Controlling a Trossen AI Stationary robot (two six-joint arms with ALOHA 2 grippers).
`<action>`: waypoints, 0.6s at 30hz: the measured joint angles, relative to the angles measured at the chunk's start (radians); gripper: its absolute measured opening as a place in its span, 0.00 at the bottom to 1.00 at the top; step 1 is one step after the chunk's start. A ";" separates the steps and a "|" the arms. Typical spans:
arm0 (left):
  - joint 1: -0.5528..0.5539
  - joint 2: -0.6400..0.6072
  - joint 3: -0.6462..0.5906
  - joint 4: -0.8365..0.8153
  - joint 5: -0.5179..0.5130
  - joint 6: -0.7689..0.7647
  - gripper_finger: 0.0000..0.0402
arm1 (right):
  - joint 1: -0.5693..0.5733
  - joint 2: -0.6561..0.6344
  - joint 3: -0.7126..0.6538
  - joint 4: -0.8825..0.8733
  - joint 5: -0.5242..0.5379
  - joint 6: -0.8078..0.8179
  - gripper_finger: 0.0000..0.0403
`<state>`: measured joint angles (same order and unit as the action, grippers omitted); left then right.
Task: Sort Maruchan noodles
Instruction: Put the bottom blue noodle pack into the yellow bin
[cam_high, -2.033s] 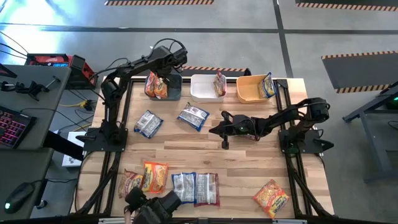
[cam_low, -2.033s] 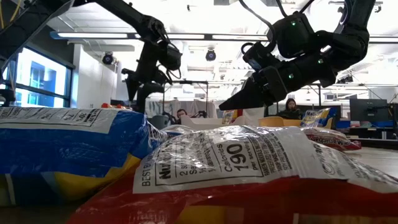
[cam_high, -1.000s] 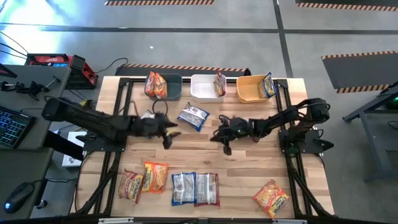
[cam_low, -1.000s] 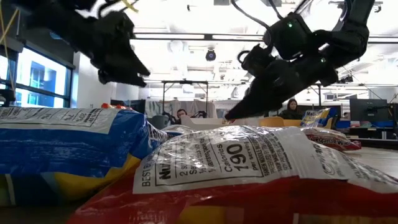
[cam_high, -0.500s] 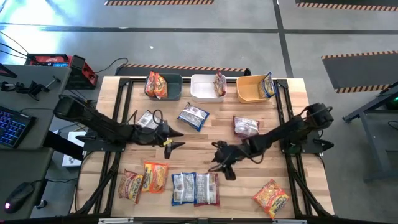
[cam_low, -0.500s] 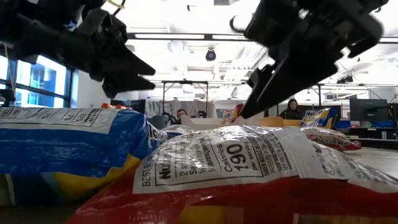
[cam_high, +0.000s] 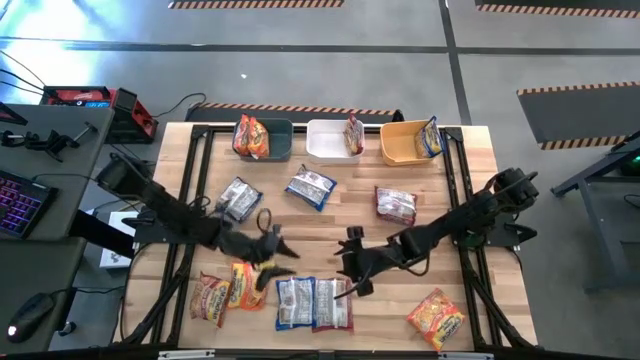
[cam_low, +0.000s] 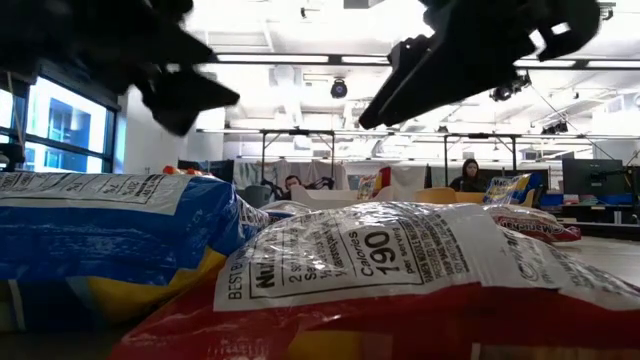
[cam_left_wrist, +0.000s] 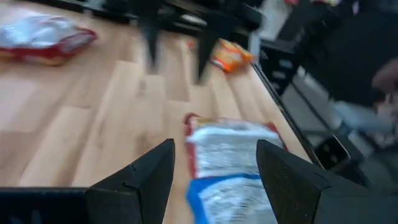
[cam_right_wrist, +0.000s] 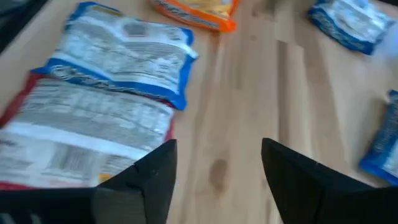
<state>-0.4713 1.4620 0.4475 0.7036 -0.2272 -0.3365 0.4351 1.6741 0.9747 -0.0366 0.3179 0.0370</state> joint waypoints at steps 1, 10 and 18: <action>-0.027 0.009 0.034 -0.043 -0.020 0.019 0.53 | 0.004 0.000 0.000 0.000 0.011 0.005 0.48; -0.123 0.132 0.318 -0.381 0.027 -0.041 0.38 | 0.009 0.000 -0.213 0.369 0.041 -0.088 0.09; -0.248 0.250 0.608 -0.960 -0.125 -0.167 0.12 | -0.016 0.000 -0.386 0.770 0.007 -0.109 0.07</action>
<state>-0.7197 1.7124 1.0560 -0.2565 -0.3523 -0.5031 0.4192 1.6741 0.5886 0.7331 0.3253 -0.0718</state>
